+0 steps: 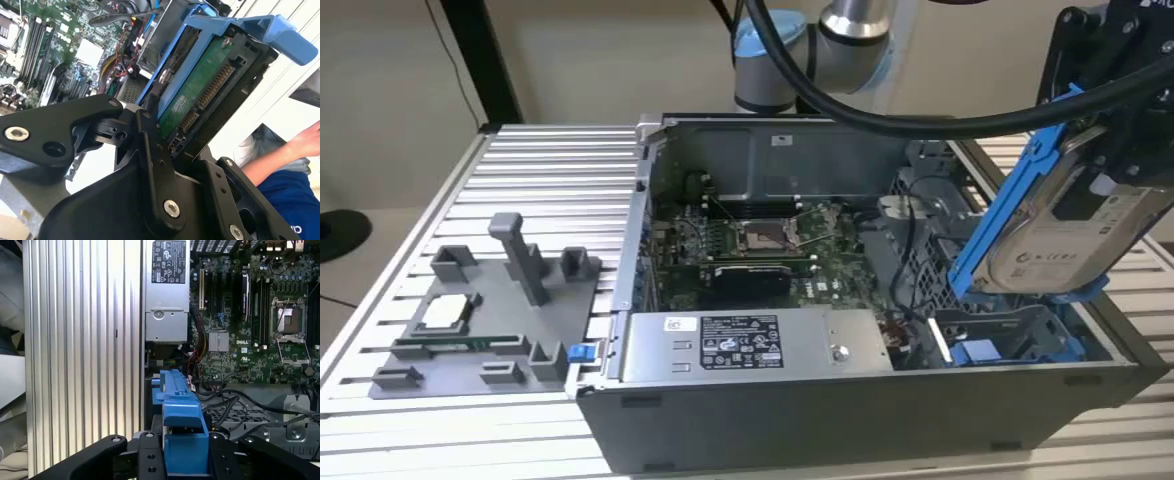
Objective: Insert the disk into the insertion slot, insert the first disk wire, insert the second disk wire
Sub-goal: 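Insert the disk into the insertion slot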
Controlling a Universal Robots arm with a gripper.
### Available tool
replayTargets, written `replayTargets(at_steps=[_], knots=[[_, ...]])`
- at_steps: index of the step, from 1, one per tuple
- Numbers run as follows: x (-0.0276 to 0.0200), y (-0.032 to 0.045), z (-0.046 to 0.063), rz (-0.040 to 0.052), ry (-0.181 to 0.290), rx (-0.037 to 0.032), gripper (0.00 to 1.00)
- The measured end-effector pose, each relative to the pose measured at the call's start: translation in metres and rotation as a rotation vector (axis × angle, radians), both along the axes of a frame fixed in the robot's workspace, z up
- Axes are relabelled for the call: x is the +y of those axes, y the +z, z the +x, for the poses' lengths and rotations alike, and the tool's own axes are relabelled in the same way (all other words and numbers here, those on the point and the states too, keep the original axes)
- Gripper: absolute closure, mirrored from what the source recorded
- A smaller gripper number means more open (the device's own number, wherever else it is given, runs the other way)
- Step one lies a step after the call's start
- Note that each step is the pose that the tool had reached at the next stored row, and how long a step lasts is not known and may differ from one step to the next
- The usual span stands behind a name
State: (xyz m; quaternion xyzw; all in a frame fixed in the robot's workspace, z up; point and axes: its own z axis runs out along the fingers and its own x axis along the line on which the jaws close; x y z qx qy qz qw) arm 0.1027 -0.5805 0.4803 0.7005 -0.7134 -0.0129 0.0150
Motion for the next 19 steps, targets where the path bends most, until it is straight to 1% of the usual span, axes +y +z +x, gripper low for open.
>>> replayTargets(at_steps=[3, 10, 12, 16, 19], knots=[[-0.0013, -0.0002, 0.0, 0.0, 0.0, 0.0001, 1.0], [-0.0016, -0.0007, 0.0, 0.0, 0.0, 0.0001, 1.0], [-0.0019, -0.0028, 0.0, 0.0, 0.0, 0.0001, 1.0], [-0.0019, -0.0097, 0.001, 0.0, 0.0, 0.0001, 1.0], [-0.0019, -0.0123, 0.003, 0.0001, 0.0, 0.0, 1.0]])
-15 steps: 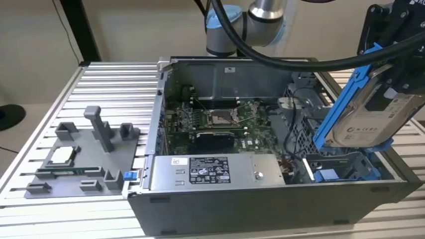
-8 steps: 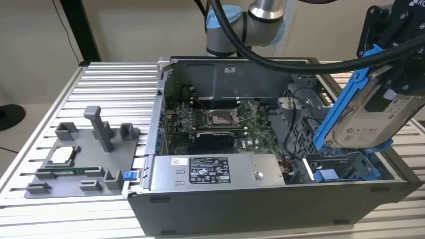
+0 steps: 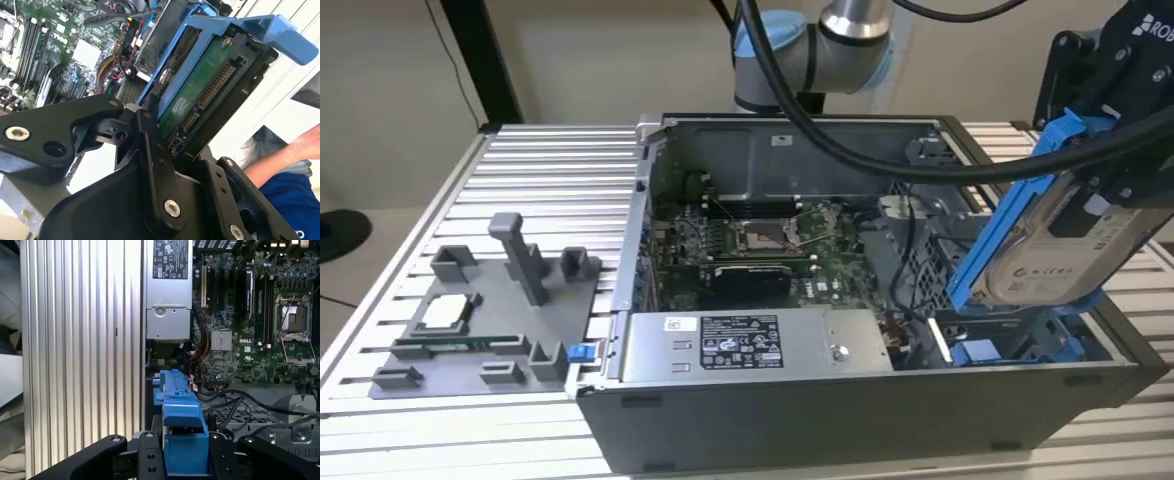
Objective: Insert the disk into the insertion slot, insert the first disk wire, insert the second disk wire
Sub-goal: 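Insert the disk into the insertion slot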
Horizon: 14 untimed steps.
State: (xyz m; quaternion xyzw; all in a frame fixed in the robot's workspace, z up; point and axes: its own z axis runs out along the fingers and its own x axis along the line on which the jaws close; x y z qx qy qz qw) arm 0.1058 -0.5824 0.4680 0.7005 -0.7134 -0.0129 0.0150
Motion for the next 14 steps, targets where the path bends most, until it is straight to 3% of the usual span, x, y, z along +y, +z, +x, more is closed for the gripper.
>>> replayTargets(at_steps=[6, 14], knots=[[0.0001, -0.002, 0.0079, -0.0002, 0.0, 0.0, 1.0], [0.0, -0.002, 0.0083, -0.0002, 0.0, 0.0001, 1.0]])
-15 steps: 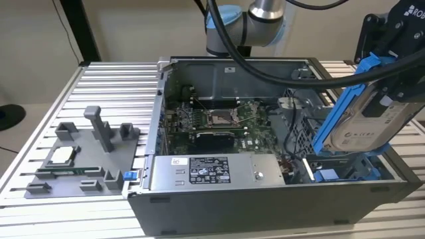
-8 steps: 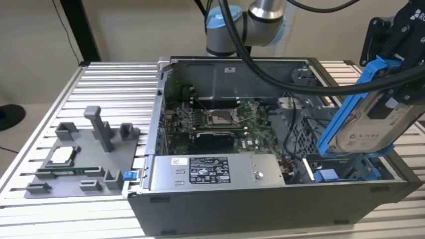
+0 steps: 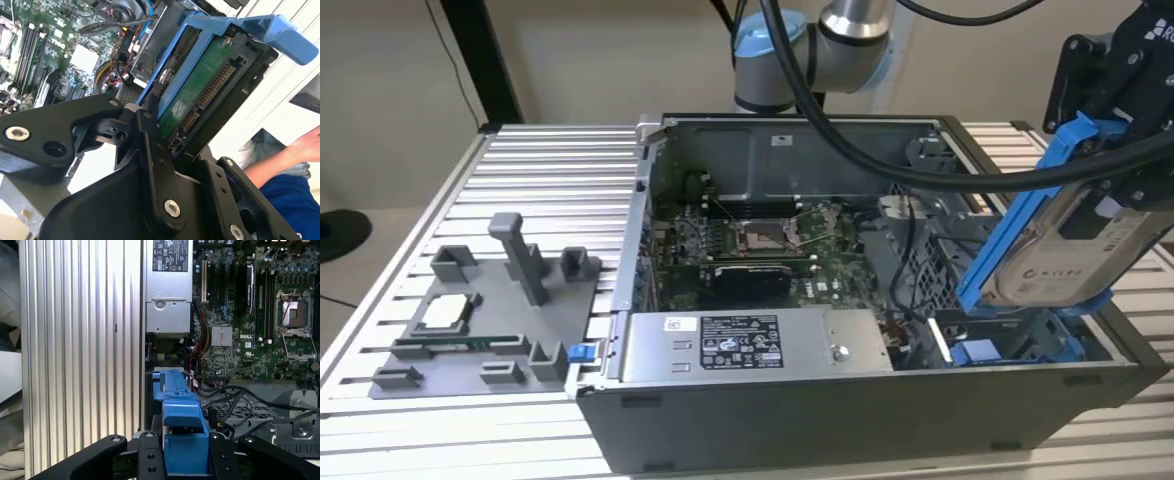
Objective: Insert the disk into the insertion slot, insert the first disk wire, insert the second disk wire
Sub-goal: 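Insert the disk into the insertion slot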
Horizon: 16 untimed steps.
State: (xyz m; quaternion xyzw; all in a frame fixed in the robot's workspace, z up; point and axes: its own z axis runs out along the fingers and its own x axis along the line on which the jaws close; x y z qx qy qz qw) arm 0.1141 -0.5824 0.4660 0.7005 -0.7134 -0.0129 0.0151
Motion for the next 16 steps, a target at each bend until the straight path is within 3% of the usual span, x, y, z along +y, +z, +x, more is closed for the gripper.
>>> replayTargets(at_steps=[10, 16], knots=[[0.0, -0.0002, 0.0012, 0.0, 0.0, 0.0, 1.0], [0.0, -0.0049, 0.0012, 0.0001, 0.0, 0.0001, 1.0]])
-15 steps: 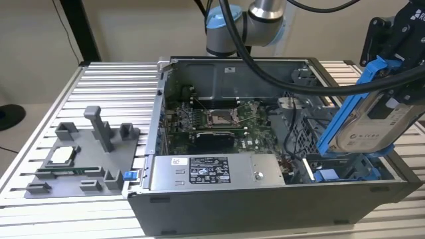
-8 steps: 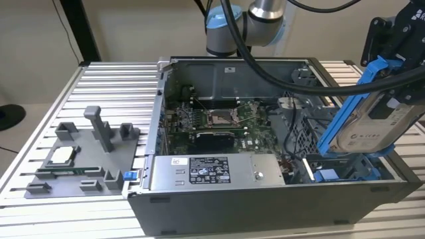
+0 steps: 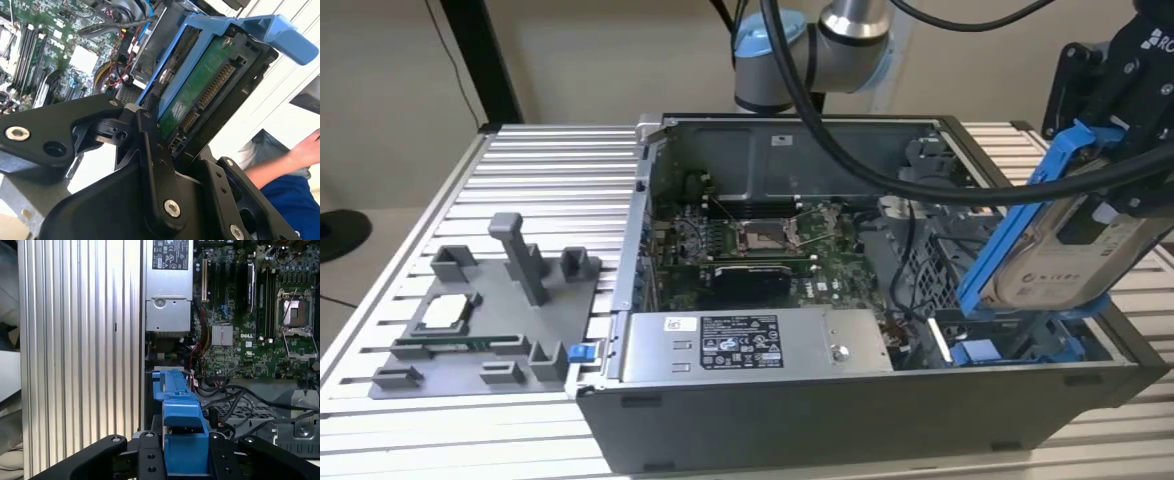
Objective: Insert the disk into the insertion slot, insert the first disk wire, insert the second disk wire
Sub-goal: 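Insert the disk into the insertion slot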
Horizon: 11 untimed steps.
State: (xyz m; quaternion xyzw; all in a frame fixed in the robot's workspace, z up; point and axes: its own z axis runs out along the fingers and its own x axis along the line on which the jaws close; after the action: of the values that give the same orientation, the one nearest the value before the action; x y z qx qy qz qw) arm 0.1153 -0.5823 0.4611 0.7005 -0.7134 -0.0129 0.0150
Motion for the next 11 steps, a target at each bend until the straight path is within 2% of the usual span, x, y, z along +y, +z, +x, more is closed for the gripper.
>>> replayTargets(at_steps=[5, 8, 10, 11], knots=[[0.0001, -0.004, 0.0006, 0.0004, 0.0, -0.0003, 1.0], [0.0003, -0.0053, 0.0013, 0.0023, 0.0, -0.0035, 1.0], [0.0003, -0.0058, 0.0015, 0.0118, 0.0, -0.0096, 1.0], [0.0004, -0.0058, 0.0015, 0.0217, 0.0, -0.0143, 1.0]])
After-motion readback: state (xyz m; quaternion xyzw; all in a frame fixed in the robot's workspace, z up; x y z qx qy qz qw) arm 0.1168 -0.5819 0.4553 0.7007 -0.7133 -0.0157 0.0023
